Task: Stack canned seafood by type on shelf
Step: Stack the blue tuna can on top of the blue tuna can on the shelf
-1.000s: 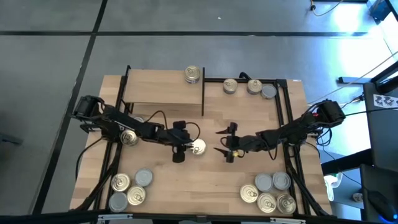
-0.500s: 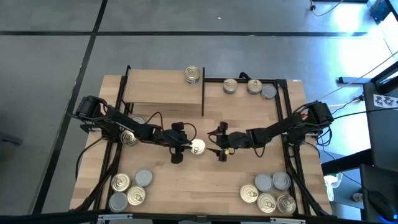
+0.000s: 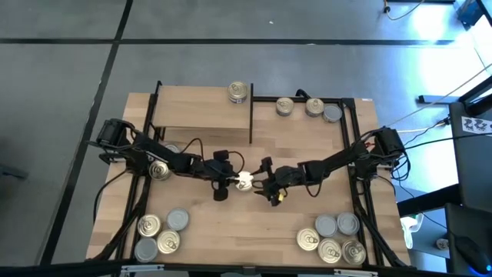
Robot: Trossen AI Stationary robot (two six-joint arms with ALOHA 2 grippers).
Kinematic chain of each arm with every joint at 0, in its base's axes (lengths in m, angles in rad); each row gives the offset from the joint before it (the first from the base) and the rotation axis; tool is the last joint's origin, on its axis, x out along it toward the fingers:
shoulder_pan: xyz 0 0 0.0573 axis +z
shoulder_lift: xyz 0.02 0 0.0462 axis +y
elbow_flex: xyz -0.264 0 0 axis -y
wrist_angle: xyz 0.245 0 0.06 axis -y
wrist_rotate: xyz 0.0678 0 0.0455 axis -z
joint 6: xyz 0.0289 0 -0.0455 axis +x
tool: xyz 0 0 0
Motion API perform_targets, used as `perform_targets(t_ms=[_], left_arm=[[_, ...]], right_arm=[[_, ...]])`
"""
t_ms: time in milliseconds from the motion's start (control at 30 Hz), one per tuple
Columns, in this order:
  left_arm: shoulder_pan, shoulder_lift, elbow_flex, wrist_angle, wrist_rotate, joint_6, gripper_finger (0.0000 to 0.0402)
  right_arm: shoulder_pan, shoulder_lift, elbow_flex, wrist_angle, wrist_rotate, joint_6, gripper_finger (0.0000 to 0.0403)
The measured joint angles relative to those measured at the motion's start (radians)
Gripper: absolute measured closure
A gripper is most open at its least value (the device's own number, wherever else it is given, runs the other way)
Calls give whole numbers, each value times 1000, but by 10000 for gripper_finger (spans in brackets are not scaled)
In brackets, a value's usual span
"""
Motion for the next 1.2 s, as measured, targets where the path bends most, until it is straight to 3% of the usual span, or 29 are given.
perform_targets(t_ms=[200,500,900,1200], left_arm=[[8,6,0,6,-2,19,314],[43,7,-45,66,-4,22,314],[61,8,-121,189,-6,-10,314],[61,8,-122,192,-8,-11,314]], right_arm=[[0,24,0,9,12,-132,61],[1,76,12,6,31,-205,61],[25,207,120,17,279,-384,61],[26,265,163,11,318,-537,61]])
